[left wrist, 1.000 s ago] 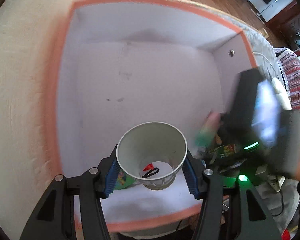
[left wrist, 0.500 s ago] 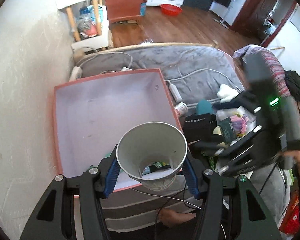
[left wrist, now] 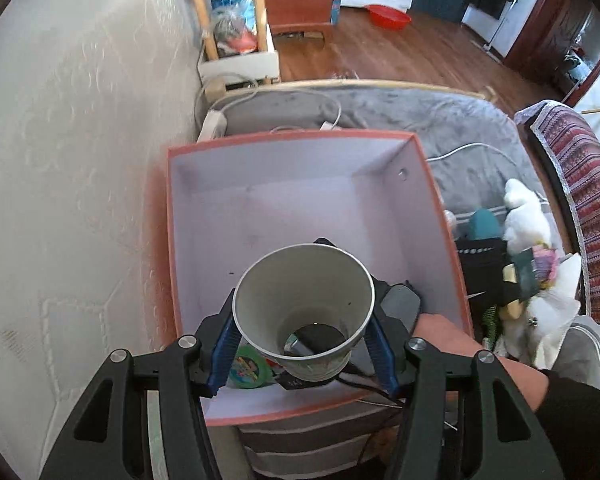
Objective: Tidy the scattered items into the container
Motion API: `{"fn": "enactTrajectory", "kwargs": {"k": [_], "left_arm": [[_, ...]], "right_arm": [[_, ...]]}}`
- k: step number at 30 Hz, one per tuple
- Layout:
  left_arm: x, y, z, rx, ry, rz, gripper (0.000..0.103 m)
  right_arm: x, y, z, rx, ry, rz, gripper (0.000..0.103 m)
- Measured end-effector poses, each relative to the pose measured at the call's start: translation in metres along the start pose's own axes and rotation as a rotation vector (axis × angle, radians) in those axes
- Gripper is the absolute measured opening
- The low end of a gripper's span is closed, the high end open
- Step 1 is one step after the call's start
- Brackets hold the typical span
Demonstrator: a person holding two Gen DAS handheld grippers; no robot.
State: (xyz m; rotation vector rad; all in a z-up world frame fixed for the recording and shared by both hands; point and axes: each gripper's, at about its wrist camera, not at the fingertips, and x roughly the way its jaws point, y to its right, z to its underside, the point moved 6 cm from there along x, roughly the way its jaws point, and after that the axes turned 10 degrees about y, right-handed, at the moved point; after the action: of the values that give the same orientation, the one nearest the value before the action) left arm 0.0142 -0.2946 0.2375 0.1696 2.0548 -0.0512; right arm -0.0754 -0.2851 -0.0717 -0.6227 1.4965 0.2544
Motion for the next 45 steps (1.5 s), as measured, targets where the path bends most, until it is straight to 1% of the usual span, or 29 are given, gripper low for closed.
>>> {"fn": "enactTrajectory", "kwargs": {"k": [1, 3, 4, 5, 7, 8, 11, 13, 15, 16, 17, 18, 19, 23, 25, 28, 29, 30, 32, 33, 34, 35, 37, 38, 39, 40, 41, 43, 45], "left_arm": [[0.010, -0.006, 0.002, -0.011, -0.002, -0.001, 0.055], [0.019, -0.013, 0.005, -0.044, -0.004, 0.011, 0.055], [0.021, -0.012, 0.008, -0.053, -0.006, 0.028, 0.055], [0.020, -0.010, 0.010, -0.055, -0.006, 0.038, 0.055], [0.013, -0.004, 0.014, -0.047, 0.000, 0.043, 0.055], [0.006, -0.001, 0.016, -0.040, 0.008, 0.044, 0.055], [-0.016, 0.007, 0.015, -0.041, 0.038, 0.044, 0.055], [-0.032, 0.013, 0.013, -0.037, 0.063, 0.049, 0.055], [-0.043, 0.016, 0.012, -0.032, 0.079, 0.044, 0.055], [-0.047, 0.015, 0.012, -0.031, 0.084, 0.038, 0.055], [-0.048, 0.014, 0.012, -0.035, 0.085, 0.034, 0.055], [-0.048, 0.011, 0.012, -0.038, 0.084, 0.032, 0.055], [-0.047, 0.009, 0.012, -0.040, 0.083, 0.030, 0.055], [-0.033, -0.007, 0.012, -0.055, 0.078, 0.018, 0.055], [-0.023, -0.016, 0.012, -0.068, 0.068, 0.016, 0.055], [-0.007, -0.025, 0.011, -0.107, 0.063, 0.029, 0.055], [-0.002, -0.026, 0.011, -0.117, 0.060, 0.044, 0.055], [0.001, -0.026, 0.011, -0.125, 0.058, 0.055, 0.055], [0.006, -0.024, 0.010, -0.125, 0.059, 0.067, 0.055], [0.007, -0.022, 0.010, -0.124, 0.060, 0.071, 0.055], [0.008, -0.020, 0.010, -0.125, 0.059, 0.077, 0.055], [0.009, -0.020, 0.010, -0.125, 0.058, 0.080, 0.055], [0.009, -0.020, 0.010, -0.128, 0.060, 0.078, 0.055], [0.008, -0.020, 0.010, -0.130, 0.062, 0.078, 0.055], [0.007, -0.020, 0.009, -0.132, 0.065, 0.078, 0.055], [0.006, -0.021, 0.008, -0.133, 0.068, 0.078, 0.055], [0.005, -0.021, 0.008, -0.132, 0.069, 0.078, 0.055], [0.005, -0.019, 0.008, -0.127, 0.067, 0.079, 0.055], [0.006, -0.018, 0.009, -0.127, 0.065, 0.075, 0.055]], "right_arm": [[0.000, -0.002, 0.000, -0.036, -0.011, 0.033, 0.077], [-0.010, -0.001, 0.000, -0.053, 0.010, -0.001, 0.071], [-0.016, 0.005, 0.001, -0.017, 0.031, -0.023, 0.038], [-0.028, 0.012, 0.002, 0.038, 0.073, -0.079, 0.023], [-0.056, 0.022, 0.009, 0.100, 0.162, -0.177, 0.006], [-0.071, 0.026, 0.015, 0.116, 0.194, -0.208, 0.003], [-0.111, 0.041, 0.040, 0.154, 0.246, -0.278, 0.003], [-0.123, 0.043, 0.049, 0.149, 0.245, -0.265, 0.003], [-0.132, 0.049, 0.043, 0.173, 0.280, -0.172, 0.009], [-0.132, 0.048, 0.035, 0.187, 0.294, -0.147, 0.016], [-0.128, 0.048, 0.030, 0.201, 0.294, -0.130, 0.044], [-0.121, 0.049, 0.025, 0.213, 0.274, -0.123, 0.095], [-0.111, 0.046, 0.021, 0.223, 0.245, -0.124, 0.102], [-0.045, 0.023, 0.002, 0.258, 0.063, -0.110, 0.098], [-0.001, 0.004, -0.001, 0.194, -0.061, -0.081, 0.093], [0.021, -0.010, -0.008, 0.119, -0.102, -0.035, 0.094], [0.016, -0.009, -0.017, 0.069, -0.073, -0.001, 0.083], [0.010, -0.005, -0.024, 0.035, -0.043, 0.027, 0.064], [0.001, 0.019, -0.031, 0.062, -0.018, 0.051, 0.062], [-0.002, 0.033, -0.031, 0.082, -0.010, 0.058, 0.042], [-0.003, 0.042, -0.031, 0.111, -0.003, 0.039, 0.042], [-0.006, 0.052, -0.030, 0.135, 0.018, 0.017, 0.042], [-0.015, 0.064, -0.030, 0.158, 0.084, 0.029, 0.042], [-0.021, 0.068, -0.030, 0.181, 0.123, 0.036, 0.051], [-0.026, 0.070, -0.029, 0.196, 0.150, 0.035, 0.081], [-0.029, 0.068, -0.028, 0.199, 0.166, 0.034, 0.095], [-0.030, 0.065, -0.027, 0.193, 0.179, 0.035, 0.102], [-0.024, 0.052, -0.025, 0.159, 0.156, 0.045, 0.102], [-0.006, 0.038, -0.022, 0.121, 0.102, 0.092, 0.101]]}}
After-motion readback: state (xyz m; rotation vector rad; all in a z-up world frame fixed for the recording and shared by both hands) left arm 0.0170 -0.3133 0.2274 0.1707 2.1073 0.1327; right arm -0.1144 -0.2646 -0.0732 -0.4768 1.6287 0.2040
